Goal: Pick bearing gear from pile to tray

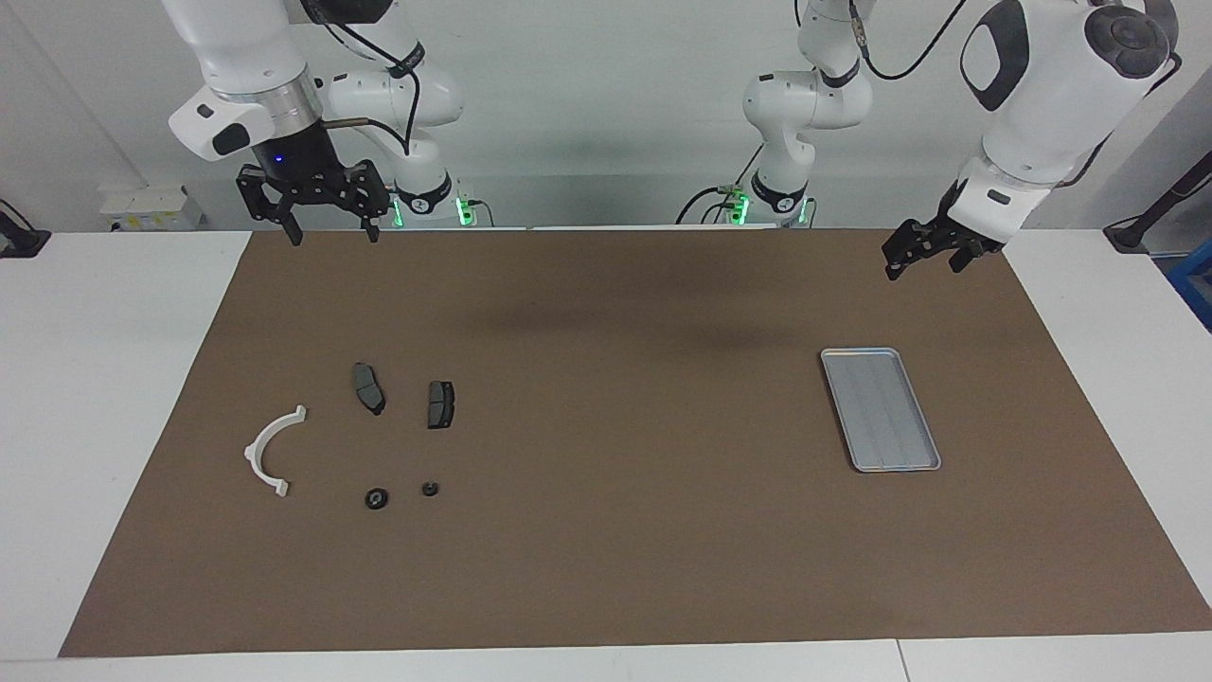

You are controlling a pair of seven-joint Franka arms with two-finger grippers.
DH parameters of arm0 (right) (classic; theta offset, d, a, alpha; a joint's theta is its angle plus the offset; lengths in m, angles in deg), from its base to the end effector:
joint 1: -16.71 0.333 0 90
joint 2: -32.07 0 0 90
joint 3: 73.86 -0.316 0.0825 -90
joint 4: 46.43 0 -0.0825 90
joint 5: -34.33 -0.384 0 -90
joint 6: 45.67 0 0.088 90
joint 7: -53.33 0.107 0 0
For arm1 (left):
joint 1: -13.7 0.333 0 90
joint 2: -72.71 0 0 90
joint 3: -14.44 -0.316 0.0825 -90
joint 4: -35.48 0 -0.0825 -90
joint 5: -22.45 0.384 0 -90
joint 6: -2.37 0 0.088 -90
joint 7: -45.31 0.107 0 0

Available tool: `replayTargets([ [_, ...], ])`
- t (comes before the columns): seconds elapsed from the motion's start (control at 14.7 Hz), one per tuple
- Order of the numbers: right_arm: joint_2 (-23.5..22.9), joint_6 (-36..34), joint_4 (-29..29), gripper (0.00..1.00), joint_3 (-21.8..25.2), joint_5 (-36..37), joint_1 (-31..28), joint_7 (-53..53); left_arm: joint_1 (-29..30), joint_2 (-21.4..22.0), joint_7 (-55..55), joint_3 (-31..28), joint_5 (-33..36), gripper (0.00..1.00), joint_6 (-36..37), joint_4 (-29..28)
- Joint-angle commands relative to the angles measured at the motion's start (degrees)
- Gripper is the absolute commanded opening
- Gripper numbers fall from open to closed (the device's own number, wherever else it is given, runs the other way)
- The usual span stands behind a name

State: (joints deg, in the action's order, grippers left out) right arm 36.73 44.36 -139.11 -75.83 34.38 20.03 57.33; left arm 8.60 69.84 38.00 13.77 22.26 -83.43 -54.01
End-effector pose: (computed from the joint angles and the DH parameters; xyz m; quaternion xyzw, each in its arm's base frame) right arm 0.5269 0.0495 0.6465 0.9998 0.0112 0.0176 0.0004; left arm 0.5588 -0.0438 0.5947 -0.9980 -0.0251 0.0571 0.0045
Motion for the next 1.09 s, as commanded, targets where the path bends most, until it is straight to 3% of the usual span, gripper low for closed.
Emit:
replayTargets([
  [0.0,0.3,-1.1,0.5,1.00,-0.4,-0.7,-0.4,0.5,-0.5,1.6,0.0,-0.3,0.4,1.00,0.2,-1.7],
  [1.02,1.2,-0.3,-1.5,1.00,-0.6,-1.0,-0.3,0.2,-0.5,1.6,0.1,-0.3,0.4,1.00,0.2,-1.7],
])
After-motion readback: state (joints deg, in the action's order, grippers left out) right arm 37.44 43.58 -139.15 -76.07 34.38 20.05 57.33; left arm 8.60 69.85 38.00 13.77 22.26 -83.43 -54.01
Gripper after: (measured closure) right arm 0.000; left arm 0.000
